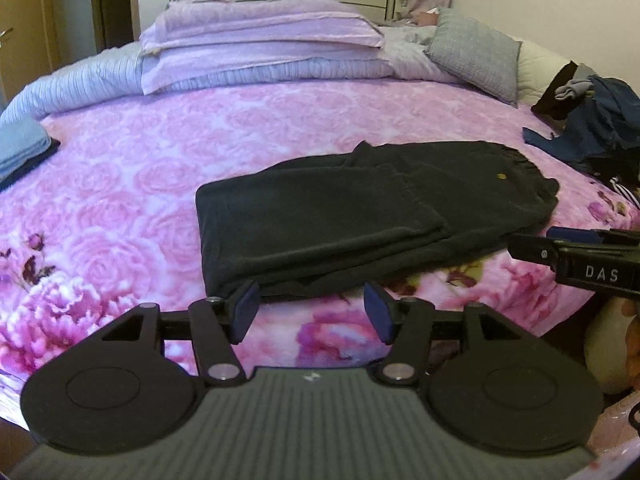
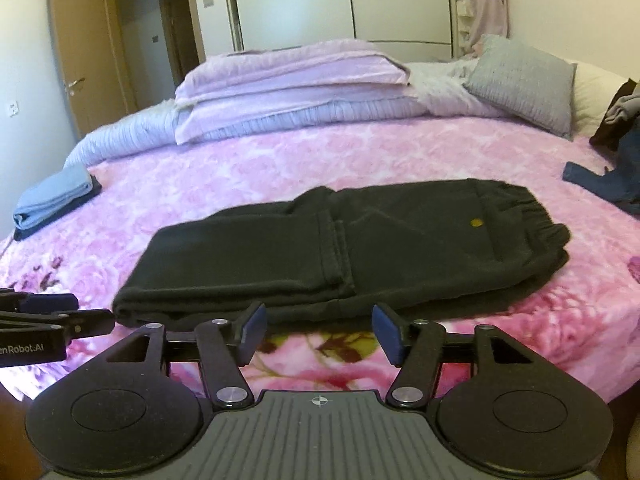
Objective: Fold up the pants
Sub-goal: 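Lower the half-folded trousers onto the bed and open both grippers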
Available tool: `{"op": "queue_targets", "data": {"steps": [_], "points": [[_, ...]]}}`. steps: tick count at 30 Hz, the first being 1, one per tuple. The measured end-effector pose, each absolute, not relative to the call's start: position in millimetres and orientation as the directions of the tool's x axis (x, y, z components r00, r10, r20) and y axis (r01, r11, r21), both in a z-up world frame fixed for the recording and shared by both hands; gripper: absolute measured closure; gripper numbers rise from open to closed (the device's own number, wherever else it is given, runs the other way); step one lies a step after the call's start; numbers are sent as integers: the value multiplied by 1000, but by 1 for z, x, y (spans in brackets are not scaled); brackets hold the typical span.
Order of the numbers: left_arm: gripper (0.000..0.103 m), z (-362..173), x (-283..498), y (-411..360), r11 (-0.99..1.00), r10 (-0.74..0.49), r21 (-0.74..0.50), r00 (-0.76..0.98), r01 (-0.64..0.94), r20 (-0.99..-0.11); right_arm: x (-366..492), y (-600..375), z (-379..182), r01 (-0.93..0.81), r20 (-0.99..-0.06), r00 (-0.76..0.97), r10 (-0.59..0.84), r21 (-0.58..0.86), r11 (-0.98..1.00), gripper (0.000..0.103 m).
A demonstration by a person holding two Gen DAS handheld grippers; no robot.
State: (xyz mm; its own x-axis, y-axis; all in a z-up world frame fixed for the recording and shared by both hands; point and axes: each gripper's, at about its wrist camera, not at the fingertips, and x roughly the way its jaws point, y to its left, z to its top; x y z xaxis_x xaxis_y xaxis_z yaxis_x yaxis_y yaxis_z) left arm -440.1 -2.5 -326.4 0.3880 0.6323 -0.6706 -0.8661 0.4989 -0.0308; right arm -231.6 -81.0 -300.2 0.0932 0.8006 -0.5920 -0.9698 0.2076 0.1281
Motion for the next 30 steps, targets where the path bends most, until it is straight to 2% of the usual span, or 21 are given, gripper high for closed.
{"op": "queue_targets", "data": {"steps": [3,13,30], "points": [[44,-320,-439,-14,509,640,-24,397,-860,-658,-232,-92,-296,-968,-587,103,803,128,218,46],[44,-314,-433,-31,537,645,-6,415,-844,-642,-225,-110,-293,-953,-582,135,802,146,266,46],[45,-327,-422,-15,547,617,-3,406,-837,-674,-196,-96,-311,-929,-619,128,775,200,312,46]]}}
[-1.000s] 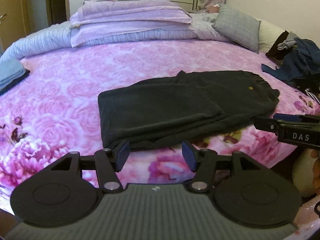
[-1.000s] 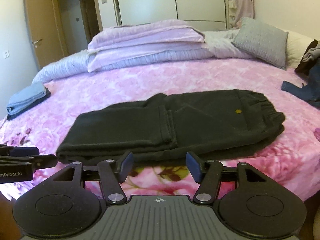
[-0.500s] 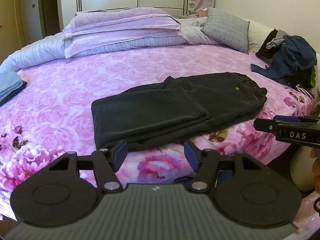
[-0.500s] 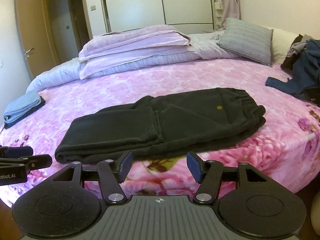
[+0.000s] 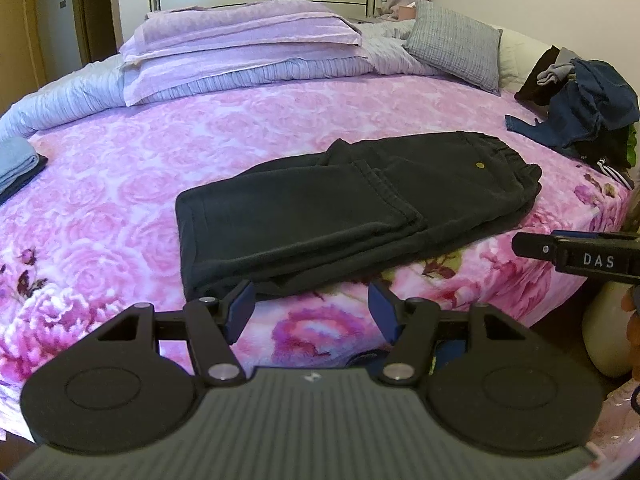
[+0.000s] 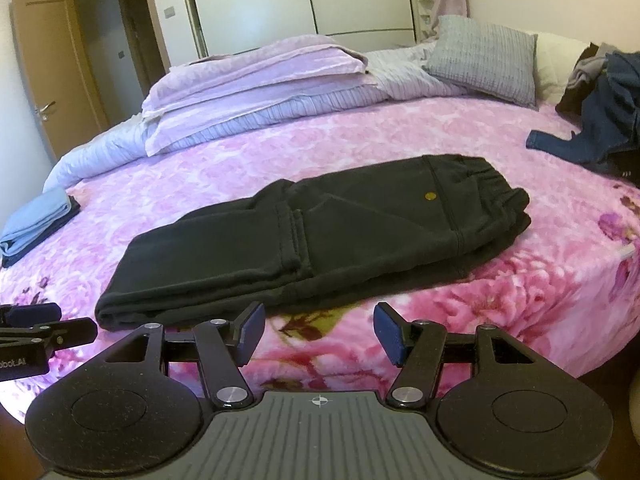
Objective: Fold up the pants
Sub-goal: 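Lower the half-folded trousers onto the bed and open both grippers, then grasp the folded trouser end with the right gripper while the left gripper grasps beside it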
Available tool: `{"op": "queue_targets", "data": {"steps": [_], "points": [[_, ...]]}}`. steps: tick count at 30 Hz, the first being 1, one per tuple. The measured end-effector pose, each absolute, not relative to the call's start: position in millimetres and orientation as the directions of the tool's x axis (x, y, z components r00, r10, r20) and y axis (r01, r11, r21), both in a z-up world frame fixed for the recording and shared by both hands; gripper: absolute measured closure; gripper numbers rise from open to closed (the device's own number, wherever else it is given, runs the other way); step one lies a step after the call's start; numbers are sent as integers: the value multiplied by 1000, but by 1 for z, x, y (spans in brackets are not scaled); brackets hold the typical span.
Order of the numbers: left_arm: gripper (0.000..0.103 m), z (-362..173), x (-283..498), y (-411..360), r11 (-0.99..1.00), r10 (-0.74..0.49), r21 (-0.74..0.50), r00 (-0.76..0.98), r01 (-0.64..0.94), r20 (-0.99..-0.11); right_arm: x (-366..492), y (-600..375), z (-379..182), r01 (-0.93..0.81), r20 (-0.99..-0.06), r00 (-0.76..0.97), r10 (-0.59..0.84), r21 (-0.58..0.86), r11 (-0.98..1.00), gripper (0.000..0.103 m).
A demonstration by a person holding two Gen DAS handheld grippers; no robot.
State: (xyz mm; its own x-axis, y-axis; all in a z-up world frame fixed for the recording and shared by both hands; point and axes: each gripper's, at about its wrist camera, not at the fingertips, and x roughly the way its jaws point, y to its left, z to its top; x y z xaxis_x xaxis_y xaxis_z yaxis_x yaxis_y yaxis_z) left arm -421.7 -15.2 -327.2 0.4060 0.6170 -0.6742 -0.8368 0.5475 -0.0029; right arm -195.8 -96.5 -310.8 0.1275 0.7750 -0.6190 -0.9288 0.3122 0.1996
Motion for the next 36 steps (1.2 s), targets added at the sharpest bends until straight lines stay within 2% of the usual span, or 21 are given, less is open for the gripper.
{"op": "queue_targets", "data": {"steps": [2,5,10,14,22,26,27,28,29,36], "points": [[45,-330,-421,-9,556,610,-15,420,-831,-672,-181,-94,-315,-909,-615,126,778,242,338,46],[48,-334,-424,6,548,616,-31,428,-836,-662,-142,-95,-323,-837,-585,116,803,378,396,46],[53,-343,-430,41,507,646,-41,411,-861,-643,-58,-97,-349,-612,-508,121,853,639,467,46],[56,-355,-431,68,481,661,-52,401,-875,-635,-3,-89,-374,-468,-481,151,864,735,491,46],[64,-386,-434,105,439,625,-127,404,-889,-668,54,-63,-414,-301,-558,134,819,764,570,46],[69,-400,-438,108,438,615,-130,402,-889,-678,62,-60,-419,-298,-516,125,848,795,528,47],[69,-401,-438,108,446,615,-125,405,-886,-676,62,-57,-419,-323,-493,110,863,803,500,49],[69,-401,-438,108,452,613,-123,408,-883,-676,62,-55,-418,-341,-487,104,867,801,491,59],[69,-402,-439,108,457,612,-122,411,-881,-676,63,-54,-419,-352,-484,103,869,800,487,63],[69,-405,-441,111,465,607,-132,424,-875,-672,61,-59,-433,-344,-457,114,882,815,467,63]]}}
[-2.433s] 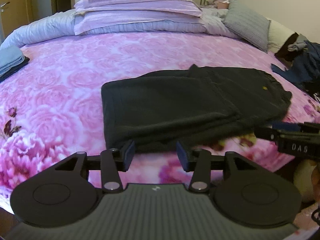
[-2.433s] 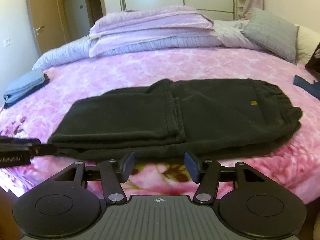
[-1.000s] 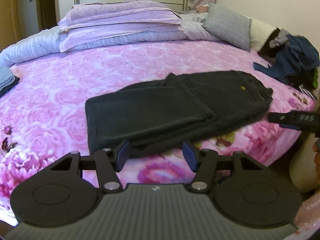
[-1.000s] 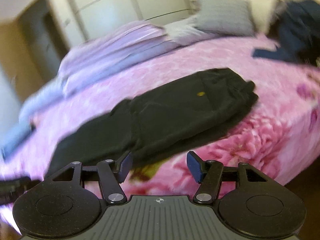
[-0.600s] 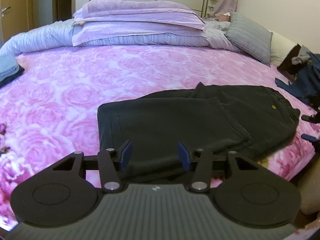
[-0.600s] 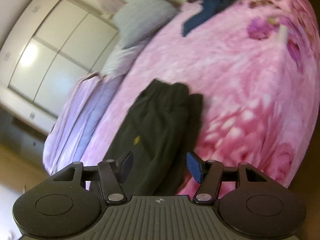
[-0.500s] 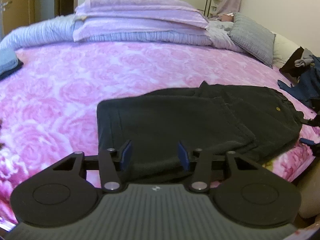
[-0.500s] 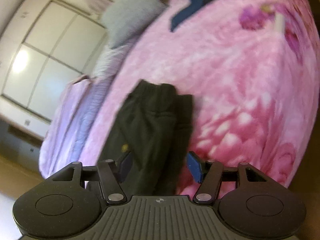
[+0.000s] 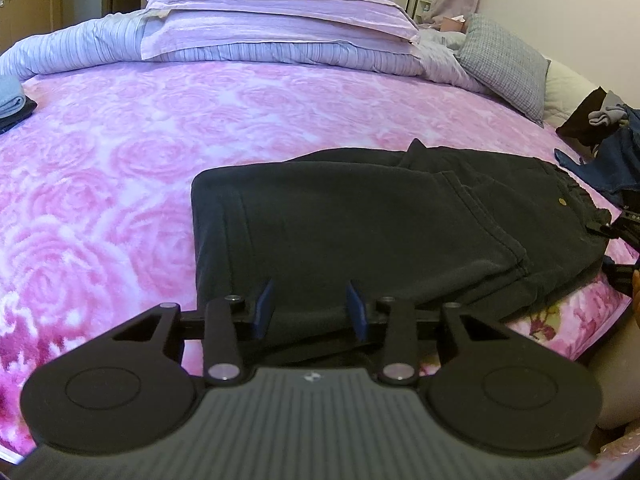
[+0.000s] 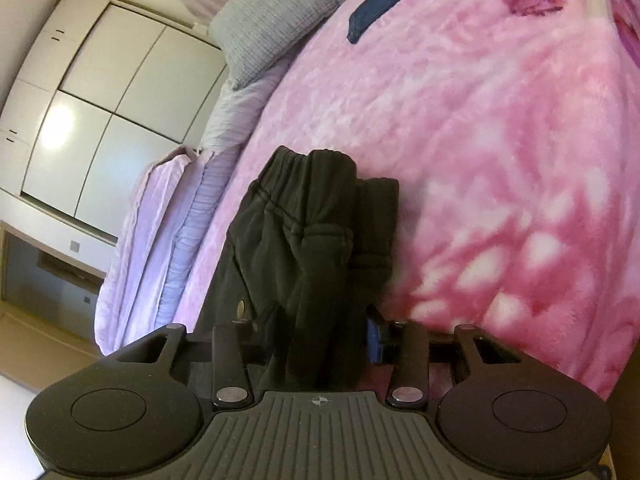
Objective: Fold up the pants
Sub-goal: 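Grasp the folded trouser end with the right gripper while the left gripper grasps beside it, then lift the folded end with both grippers and fold it over the waistband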
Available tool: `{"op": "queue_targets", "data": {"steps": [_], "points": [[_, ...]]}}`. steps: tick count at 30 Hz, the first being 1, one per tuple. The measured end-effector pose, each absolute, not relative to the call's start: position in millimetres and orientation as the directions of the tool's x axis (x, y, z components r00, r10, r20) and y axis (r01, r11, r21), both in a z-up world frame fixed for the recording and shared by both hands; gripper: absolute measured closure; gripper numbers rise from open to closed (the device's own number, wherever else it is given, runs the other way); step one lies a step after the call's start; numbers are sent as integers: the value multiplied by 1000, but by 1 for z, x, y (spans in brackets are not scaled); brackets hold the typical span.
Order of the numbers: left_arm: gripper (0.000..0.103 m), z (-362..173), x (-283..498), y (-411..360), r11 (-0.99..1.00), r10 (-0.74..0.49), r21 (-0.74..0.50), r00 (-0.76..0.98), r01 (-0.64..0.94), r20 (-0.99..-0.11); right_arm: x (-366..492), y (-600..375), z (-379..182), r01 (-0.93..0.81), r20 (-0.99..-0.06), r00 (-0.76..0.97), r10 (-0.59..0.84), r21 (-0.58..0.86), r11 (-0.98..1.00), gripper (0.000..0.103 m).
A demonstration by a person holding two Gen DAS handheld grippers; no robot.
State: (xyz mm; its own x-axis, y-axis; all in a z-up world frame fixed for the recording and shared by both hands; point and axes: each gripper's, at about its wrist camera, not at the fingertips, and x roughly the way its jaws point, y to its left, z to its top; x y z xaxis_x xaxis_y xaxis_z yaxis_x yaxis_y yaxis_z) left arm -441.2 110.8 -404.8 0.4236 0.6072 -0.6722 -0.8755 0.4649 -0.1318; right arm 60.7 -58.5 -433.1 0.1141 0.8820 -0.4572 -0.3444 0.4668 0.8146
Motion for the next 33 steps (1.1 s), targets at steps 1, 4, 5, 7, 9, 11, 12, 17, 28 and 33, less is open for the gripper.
{"op": "queue_targets", "data": {"steps": [1,4,5,7,9,11,12,17,28,33], "points": [[69,-405,-441,111,466,607,-131,424,-875,-672,60,-59,-433,-344,-453,112,885,818,462,63],[69,-405,-442,112,470,605,-131,427,-873,-672,58,-59,-432,-365,-444,104,890,815,450,75],[69,-405,-441,112,473,604,-130,428,-872,-672,58,-59,-433,-376,-445,105,890,810,449,79],[69,-406,-441,112,479,602,-126,430,-869,-673,56,-56,-431,-403,-467,111,877,786,469,82],[69,-406,-441,112,482,600,-123,429,-867,-676,51,-44,-417,-471,-535,133,834,706,528,84],[69,-406,-440,112,483,598,-121,428,-867,-678,38,-25,-393,-569,-627,181,758,561,601,86],[69,-406,-441,113,482,597,-124,429,-867,-678,31,-16,-380,-610,-658,212,722,488,624,87],[73,-398,-457,115,450,588,-204,461,-869,-665,-42,20,-302,-834,-572,368,733,144,532,90],[76,-395,-575,105,224,638,-324,390,-919,-664,-328,44,-306,-788,-293,57,954,-600,-137,88],[76,-411,-622,101,89,622,-378,348,-922,-702,-406,35,-438,-507,-491,-16,871,-747,-431,87]]}}
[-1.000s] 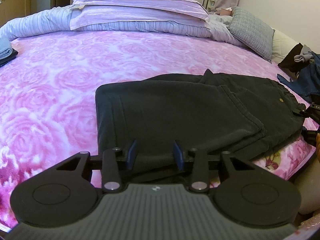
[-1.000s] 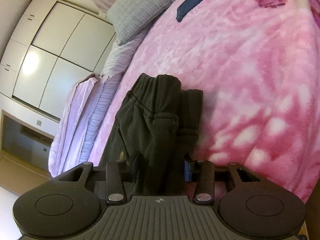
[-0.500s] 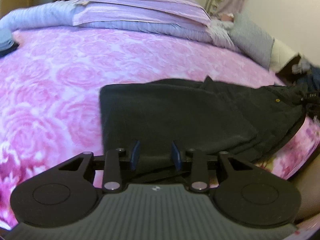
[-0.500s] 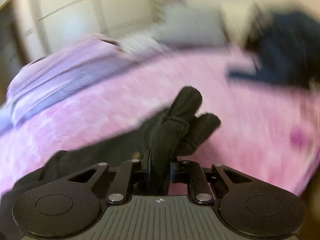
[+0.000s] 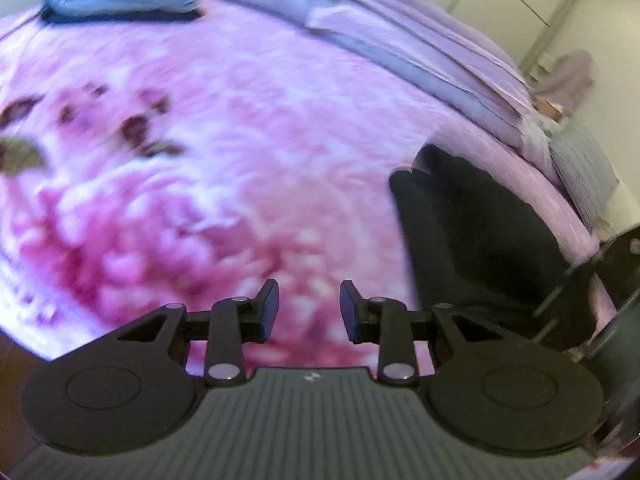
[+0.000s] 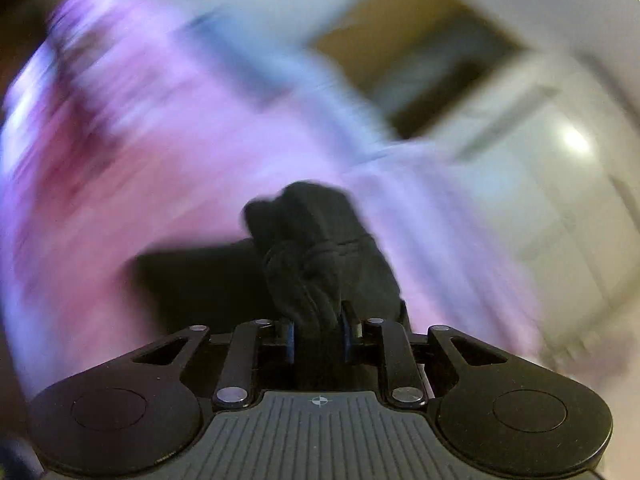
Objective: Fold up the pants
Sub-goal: 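Lift the folded end with both grippers and fold it over the waistband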
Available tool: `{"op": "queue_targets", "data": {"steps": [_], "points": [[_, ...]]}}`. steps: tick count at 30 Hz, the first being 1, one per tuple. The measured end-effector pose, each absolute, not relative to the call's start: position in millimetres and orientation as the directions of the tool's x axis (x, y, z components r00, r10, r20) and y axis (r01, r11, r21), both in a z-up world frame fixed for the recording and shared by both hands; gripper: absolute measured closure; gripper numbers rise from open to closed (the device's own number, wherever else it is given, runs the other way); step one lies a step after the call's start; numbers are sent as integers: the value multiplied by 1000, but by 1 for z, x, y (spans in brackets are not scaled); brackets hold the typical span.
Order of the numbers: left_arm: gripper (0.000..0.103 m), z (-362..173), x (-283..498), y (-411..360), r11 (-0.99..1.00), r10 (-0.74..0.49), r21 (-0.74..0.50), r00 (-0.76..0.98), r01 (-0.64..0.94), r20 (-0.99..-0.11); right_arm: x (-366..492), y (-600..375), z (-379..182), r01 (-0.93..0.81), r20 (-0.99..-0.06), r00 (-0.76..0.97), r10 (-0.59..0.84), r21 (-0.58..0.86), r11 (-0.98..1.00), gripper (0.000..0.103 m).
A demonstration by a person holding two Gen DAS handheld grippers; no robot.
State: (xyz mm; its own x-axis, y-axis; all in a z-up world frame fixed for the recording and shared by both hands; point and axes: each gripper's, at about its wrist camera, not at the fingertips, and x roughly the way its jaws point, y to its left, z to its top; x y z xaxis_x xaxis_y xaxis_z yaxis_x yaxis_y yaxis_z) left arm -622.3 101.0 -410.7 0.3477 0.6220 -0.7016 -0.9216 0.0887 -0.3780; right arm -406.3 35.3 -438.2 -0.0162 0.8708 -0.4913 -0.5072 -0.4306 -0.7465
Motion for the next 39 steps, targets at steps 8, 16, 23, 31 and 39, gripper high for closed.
{"op": "queue_targets", "data": {"steps": [8,16,23,31,39], "points": [[76,-422,-636,97,77,605,-401,363,-913,-709,-404,22,-414,-544,-364,-84,927,-763,-349,89],[76,-417,-620,92,90,597,-415,383,-905,-705,-431,30,-441,-464,-435,6,901,-799,-382,72],[71,-387,-596,83,175,602,-469,471,-866,-645,-375,13,-355,-815,-440,-147,886,-453,-360,27],[64,-370,-543,92,284,571,-523,580,-804,-581,-221,17,-339,-943,-524,-33,851,297,147,79],[78,-373,-484,103,392,664,-164,402,-905,-630,-219,33,-369,-964,-586,-10,810,219,147,87]]}}
